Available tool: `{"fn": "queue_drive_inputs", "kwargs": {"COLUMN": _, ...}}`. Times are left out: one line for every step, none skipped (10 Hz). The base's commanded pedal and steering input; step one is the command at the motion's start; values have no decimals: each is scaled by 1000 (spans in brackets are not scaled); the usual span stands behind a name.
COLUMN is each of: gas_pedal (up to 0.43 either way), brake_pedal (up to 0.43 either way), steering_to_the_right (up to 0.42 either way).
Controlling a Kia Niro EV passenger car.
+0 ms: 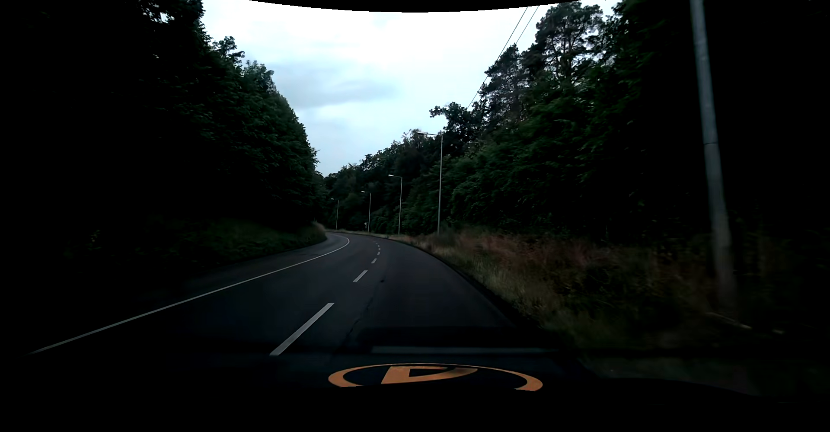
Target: Follow the waypoints while adhering to traffic rules and regulations
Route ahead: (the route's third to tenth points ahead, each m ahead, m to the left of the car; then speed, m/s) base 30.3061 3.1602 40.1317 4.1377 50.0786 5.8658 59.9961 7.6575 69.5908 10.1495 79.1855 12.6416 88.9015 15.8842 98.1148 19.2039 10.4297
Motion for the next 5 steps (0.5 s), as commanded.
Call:
{"fn": "queue_drive_inputs", "kwargs": {"gas_pedal": 118, "brake_pedal": 0, "steering_to_the_right": -19}}
{"fn": "queue_drive_inputs", "kwargs": {"gas_pedal": 118, "brake_pedal": 0, "steering_to_the_right": -19}}
{"fn": "queue_drive_inputs", "kwargs": {"gas_pedal": 118, "brake_pedal": 0, "steering_to_the_right": -20}}
{"fn": "queue_drive_inputs", "kwargs": {"gas_pedal": 118, "brake_pedal": 0, "steering_to_the_right": -20}}
{"fn": "queue_drive_inputs", "kwargs": {"gas_pedal": 118, "brake_pedal": 0, "steering_to_the_right": -20}}
